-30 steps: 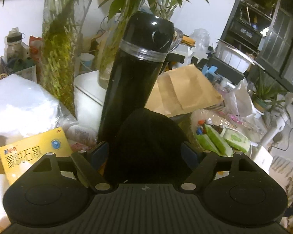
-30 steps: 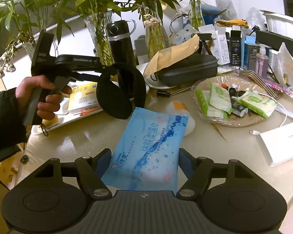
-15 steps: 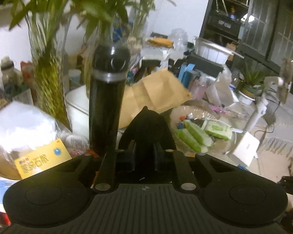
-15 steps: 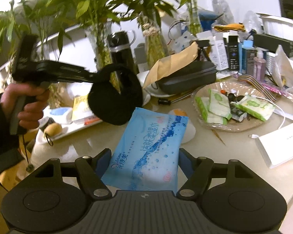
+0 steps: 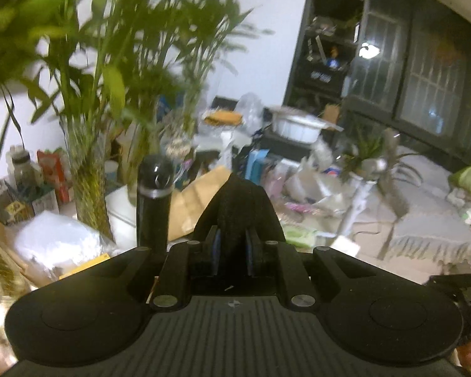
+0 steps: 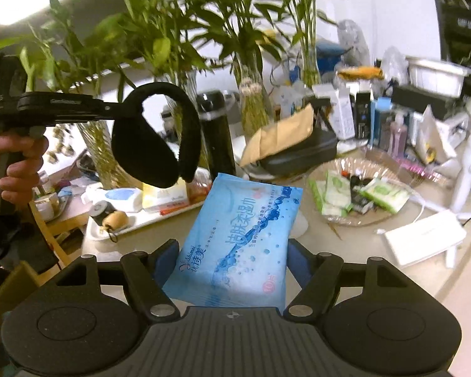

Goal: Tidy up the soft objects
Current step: 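Carry the wipes into the box and open the right gripper while the left gripper carries the headband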

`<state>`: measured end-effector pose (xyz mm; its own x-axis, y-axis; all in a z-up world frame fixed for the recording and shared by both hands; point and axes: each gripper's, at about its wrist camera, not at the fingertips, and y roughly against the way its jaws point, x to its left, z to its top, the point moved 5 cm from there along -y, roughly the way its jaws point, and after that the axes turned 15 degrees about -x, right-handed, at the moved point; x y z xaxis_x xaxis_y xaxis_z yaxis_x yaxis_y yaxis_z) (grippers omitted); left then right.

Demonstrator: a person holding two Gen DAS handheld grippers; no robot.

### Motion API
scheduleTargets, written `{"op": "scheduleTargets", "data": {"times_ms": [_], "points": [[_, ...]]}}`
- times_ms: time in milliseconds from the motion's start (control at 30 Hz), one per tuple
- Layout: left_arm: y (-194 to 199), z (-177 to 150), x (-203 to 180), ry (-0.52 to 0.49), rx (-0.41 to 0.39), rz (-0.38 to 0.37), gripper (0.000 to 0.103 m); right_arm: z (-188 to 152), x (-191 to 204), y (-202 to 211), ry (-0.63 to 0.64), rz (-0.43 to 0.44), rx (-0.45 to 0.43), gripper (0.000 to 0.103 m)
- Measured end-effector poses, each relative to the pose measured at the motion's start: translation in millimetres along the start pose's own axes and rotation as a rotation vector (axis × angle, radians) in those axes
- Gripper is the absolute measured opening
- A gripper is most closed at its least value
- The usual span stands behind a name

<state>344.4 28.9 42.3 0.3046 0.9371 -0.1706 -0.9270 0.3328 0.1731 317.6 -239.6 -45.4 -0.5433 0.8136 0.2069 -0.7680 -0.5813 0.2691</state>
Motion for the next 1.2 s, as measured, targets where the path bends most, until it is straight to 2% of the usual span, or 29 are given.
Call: {"op": "scheduleTargets", "data": {"times_ms": [267, 433, 800, 1067, 1200], "points": [[70, 36, -31, -0.033, -0.053, -0.056, 0.016, 32, 25, 64, 0.033, -0.006, -0.048, 0.076], [110, 38, -45, -0.044, -0.041, -0.084, 0.016, 38, 45, 95, 0.064, 0.008, -0.048, 0.076], [185, -3, -67, -0.056, 0.050, -0.107, 0.016, 28, 67, 138, 0.066, 0.022, -0.054, 0.076], [208, -30, -59, -0.013, 0.136, -0.112, 0.016, 20, 72, 152, 0.050, 0.031, -0.049, 0.076], [210, -48, -55, 0.007, 0.193, -0.165, 0.018, 18, 72, 155, 0.040, 0.035, -0.046, 0.076]]}}
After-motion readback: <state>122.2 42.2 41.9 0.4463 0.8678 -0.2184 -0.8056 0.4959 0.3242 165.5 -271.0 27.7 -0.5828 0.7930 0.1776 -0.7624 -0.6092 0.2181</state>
